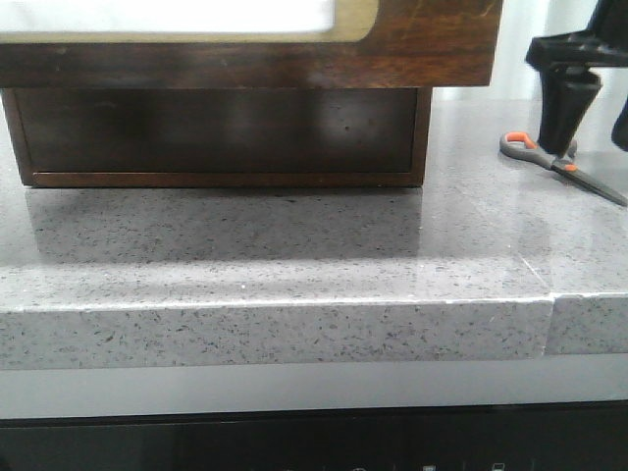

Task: Put scissors in drawer with both arms
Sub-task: 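Lower the right gripper onto the scissors and grasp them at the pivot, then carry the scissors with the right gripper over the open drawer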

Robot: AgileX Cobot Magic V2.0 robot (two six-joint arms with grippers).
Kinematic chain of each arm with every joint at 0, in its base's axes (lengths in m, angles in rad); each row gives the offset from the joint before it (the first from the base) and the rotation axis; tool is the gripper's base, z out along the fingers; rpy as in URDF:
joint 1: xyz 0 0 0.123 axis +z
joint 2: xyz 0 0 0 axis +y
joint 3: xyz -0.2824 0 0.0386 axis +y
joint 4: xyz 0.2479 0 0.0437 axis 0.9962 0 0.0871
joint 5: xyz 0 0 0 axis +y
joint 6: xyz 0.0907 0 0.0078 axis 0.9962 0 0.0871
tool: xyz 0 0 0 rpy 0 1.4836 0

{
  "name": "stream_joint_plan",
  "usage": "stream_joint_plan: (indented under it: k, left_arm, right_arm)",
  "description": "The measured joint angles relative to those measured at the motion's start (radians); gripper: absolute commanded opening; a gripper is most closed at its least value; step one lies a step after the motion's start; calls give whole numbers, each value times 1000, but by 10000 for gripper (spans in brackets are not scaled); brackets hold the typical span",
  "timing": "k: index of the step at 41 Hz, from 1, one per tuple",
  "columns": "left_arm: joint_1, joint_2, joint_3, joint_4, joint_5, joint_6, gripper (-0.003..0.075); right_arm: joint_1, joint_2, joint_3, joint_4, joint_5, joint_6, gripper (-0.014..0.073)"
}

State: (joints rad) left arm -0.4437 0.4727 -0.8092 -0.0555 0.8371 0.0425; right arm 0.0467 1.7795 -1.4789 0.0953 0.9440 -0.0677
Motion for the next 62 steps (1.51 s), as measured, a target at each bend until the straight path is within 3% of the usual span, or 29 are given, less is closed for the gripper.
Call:
stream_joint_plan:
  k: [13,16,27,33,45,62]
  left_arm:
    - [0,0,0,0,-2,0,564]
    - [0,0,0,0,-2,0,564]
    - [0,0,0,0,-2,0,564]
    - [0,0,0,0,-2,0,564]
    - [0,0,0,0,-2,0,564]
    - [0,0,0,0,-2,0,564]
  right_arm:
    - [0,69,-13,0,-36,-2,566]
    - [0,72,-15,0,-36,-2,503]
    - [-5,79,-20,-9,-36,-2,127]
    - [-7,79,-20,-9,-36,-6,22]
    - [-7,56,-20,-5,-31,-6,13]
    - [-7,-265,-20,-1,-100,-6,13]
